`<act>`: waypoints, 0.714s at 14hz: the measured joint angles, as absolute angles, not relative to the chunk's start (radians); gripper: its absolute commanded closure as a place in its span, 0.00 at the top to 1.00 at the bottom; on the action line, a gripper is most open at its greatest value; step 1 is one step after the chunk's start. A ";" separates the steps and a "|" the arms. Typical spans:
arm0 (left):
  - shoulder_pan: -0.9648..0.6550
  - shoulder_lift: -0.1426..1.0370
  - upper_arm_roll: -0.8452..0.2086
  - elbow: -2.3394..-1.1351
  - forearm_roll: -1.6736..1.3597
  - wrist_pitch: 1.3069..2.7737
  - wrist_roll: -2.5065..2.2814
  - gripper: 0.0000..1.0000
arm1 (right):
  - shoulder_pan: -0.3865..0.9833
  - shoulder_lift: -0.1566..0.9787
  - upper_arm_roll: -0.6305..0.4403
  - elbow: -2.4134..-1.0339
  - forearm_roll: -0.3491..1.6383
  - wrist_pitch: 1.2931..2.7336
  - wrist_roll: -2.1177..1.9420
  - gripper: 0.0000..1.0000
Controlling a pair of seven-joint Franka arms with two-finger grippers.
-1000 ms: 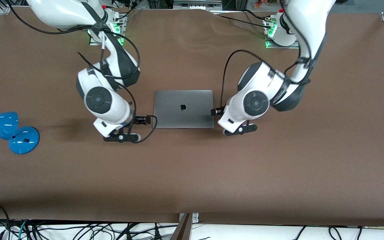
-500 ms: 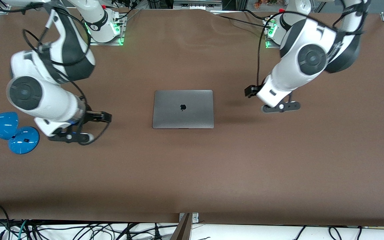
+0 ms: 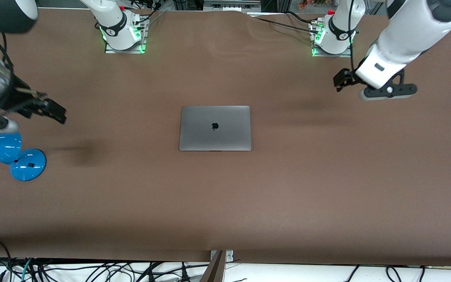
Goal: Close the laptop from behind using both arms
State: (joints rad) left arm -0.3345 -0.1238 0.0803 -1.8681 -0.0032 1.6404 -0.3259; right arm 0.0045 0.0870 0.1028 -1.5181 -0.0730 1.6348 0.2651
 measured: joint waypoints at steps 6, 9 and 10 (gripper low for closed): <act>-0.168 -0.153 0.021 -1.832 -0.003 1.618 -0.179 1.00 | 0.002 -0.028 0.027 -1.625 -0.071 1.559 0.141 1.00; -0.133 -0.137 -0.045 -1.805 -0.003 1.618 -0.173 1.00 | 0.003 -0.029 0.027 -1.650 -0.070 1.590 0.091 1.00; -0.126 -0.133 -0.059 -1.800 -0.003 1.618 -0.173 1.00 | 0.003 -0.029 0.027 -1.657 -0.068 1.598 0.071 1.00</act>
State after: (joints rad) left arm -0.1260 -0.1327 -0.0588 -1.8002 -0.0032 1.6179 -0.1735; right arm 0.0034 -0.0288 0.0270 -1.6570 -0.0683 1.5983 0.0710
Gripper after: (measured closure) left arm 0.000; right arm 0.000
